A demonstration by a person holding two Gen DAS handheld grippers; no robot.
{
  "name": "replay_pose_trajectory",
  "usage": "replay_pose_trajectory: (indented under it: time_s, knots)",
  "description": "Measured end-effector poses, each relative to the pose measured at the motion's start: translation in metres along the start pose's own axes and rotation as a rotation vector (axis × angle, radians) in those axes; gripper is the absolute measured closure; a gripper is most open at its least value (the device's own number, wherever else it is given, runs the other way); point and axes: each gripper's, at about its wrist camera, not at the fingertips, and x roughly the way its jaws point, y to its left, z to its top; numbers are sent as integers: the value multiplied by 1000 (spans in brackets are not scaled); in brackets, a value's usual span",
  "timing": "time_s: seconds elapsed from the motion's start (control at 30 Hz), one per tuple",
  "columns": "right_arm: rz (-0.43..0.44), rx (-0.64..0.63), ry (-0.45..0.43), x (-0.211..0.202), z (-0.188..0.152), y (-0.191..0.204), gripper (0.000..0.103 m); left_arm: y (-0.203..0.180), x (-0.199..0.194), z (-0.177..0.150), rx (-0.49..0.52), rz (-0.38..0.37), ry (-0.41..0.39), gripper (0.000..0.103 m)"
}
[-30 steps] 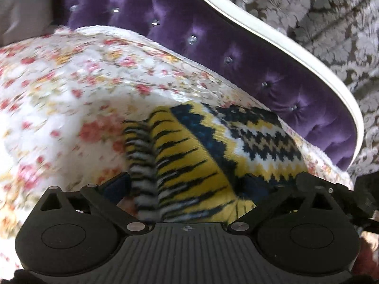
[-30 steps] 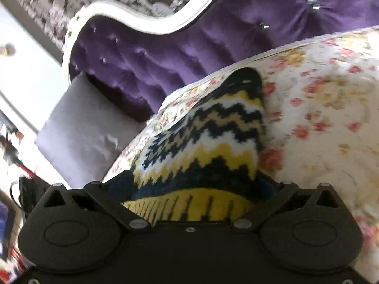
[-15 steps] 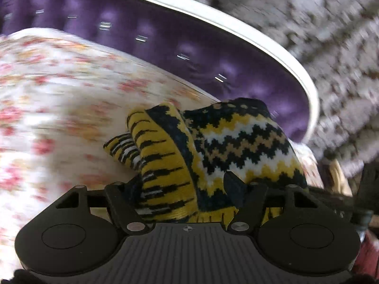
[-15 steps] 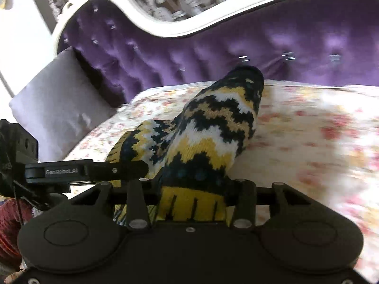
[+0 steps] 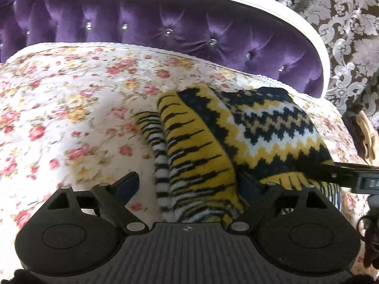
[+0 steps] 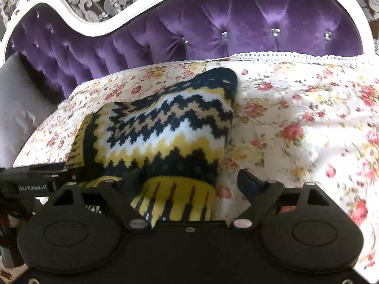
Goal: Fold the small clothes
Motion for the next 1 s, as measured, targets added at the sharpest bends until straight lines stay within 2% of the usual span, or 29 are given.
replay_pose_trajectory:
  time_s: [0.1,0.2,0.33,0.47,0.63,0.83,1.0]
  knots:
    - [-25,-7,-36,-15,-2,7,12,1,-17,-3,15,52,-38,13]
    - [-49,-13,-95,-40,-6,14,1,4,-44,-8,-1,141,-98,16]
    - [-59,2,-175,-72,-17,25,0,4,-89,-19,-12,196,-191,16]
    - [-73,-8,-222,-97,-31,44,0,-9,-127,-31,11,242,-243,16]
    - [-54,-6,-247,-124,-55,64,0,-28,-167,-55,10,239,-281,16]
    - [-54,12,-289,-157,-81,81,0,-53,-190,-81,32,222,-273,16]
    - [-72,8,-315,-181,-96,90,0,-75,-208,-98,30,253,-288,16]
